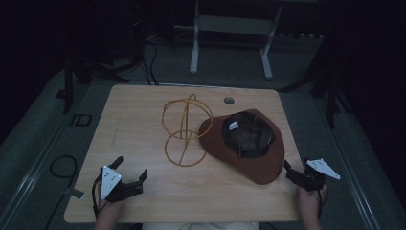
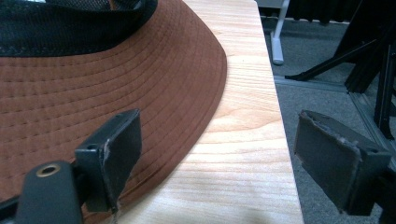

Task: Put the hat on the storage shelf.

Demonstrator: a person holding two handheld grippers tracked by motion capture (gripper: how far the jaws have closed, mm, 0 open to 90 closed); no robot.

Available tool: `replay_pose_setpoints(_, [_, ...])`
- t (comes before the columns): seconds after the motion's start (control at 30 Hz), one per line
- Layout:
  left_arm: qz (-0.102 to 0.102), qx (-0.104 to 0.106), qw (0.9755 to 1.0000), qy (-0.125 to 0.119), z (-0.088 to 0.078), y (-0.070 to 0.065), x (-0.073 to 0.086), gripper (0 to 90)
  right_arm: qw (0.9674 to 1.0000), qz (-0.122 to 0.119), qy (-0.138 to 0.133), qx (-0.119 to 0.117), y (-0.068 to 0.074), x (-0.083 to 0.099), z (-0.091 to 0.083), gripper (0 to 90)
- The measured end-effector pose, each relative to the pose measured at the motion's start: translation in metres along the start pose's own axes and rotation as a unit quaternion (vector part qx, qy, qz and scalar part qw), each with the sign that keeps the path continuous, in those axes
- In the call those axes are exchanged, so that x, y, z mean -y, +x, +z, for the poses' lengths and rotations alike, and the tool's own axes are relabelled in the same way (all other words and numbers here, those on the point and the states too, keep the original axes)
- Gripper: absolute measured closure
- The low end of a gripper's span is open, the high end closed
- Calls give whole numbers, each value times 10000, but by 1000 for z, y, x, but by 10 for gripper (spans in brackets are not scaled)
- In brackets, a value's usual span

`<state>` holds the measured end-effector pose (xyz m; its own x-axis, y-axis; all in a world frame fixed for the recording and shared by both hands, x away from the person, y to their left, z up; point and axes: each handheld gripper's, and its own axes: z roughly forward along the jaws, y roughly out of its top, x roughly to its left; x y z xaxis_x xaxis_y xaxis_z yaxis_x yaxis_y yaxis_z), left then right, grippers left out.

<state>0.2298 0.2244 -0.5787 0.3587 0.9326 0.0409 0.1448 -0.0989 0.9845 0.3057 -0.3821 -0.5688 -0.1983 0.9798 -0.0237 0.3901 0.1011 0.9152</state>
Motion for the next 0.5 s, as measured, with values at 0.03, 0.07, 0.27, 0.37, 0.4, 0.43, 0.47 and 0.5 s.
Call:
replay_pose_setpoints(0.03, [-5,1,10000,0,0,0,0,28,10000,-15,4,-19,0,0,0,152])
replay_pose_setpoints(0.07, [9,4,10000,6,0,0,0,28,10000,-29,13,-39,0,0,0,153])
replay_pose_setpoints(0.27, [-35,21,10000,-49,-1,0,-1,28,9999,-135,71,30,2,0,0,153])
replay_pose_setpoints(0.37, [-27,-69,9999,-86,-2,0,-2,28,9997,-38,213,-99,4,-1,2,153])
replay_pose_setpoints(0.4, [-69,-80,9999,-88,-2,0,-2,28,9995,-23,267,-149,5,-1,2,152])
replay_pose_setpoints(0.43, [-83,-63,9999,-92,-2,1,-2,28,9992,5,351,-195,6,-3,2,152])
replay_pose_setpoints(0.47, [-85,-71,9999,-76,-2,0,-2,28,9990,39,386,-241,8,-5,2,152])
replay_pose_setpoints(0.5, [-76,-86,9999,-68,-2,0,-2,28,9987,64,409,-313,10,-7,0,152])
